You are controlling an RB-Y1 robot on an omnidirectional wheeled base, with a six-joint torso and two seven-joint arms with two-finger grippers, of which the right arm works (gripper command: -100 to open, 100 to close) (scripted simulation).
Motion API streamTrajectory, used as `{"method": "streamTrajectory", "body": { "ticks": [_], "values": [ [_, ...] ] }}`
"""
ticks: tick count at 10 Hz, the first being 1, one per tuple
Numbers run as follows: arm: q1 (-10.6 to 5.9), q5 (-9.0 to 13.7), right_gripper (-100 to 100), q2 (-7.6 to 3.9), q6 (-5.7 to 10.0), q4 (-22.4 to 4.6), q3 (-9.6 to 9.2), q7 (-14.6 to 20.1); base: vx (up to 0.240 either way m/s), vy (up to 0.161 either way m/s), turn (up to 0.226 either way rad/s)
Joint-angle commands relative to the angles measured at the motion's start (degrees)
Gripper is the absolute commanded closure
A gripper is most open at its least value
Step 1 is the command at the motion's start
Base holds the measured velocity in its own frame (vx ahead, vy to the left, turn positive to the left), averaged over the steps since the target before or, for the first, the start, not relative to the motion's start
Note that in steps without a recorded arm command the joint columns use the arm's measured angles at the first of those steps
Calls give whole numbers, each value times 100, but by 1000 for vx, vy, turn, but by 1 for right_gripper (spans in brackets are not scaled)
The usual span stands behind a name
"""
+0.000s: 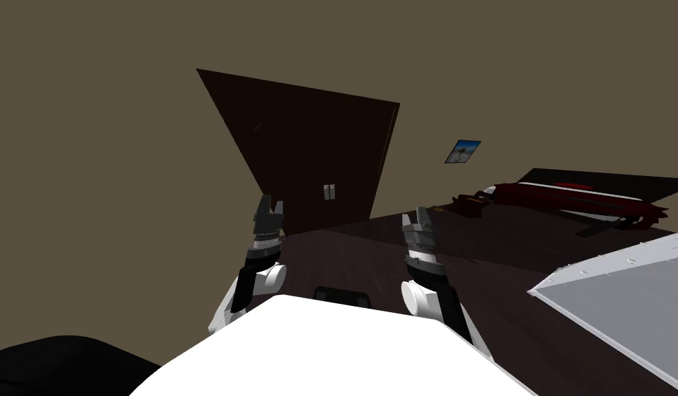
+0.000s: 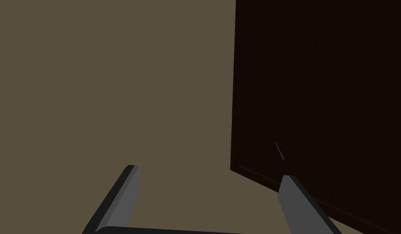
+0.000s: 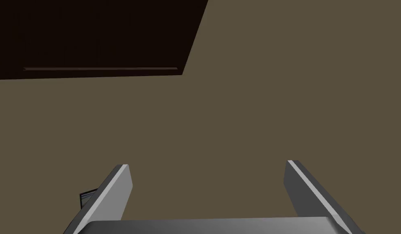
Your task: Pull the door open
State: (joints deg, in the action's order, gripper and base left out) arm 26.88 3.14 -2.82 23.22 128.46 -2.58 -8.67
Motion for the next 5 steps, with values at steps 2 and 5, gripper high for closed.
{"method": "streamTrajectory", "body": {
  "ticks": [2,5],
  "values": [
    [-118,-62,-100,-37,-22,-235,27,104,127,-8,69],
    [-298,-158,-100,-84,-57,-596,68,265,151,72,52]
  ]
}}
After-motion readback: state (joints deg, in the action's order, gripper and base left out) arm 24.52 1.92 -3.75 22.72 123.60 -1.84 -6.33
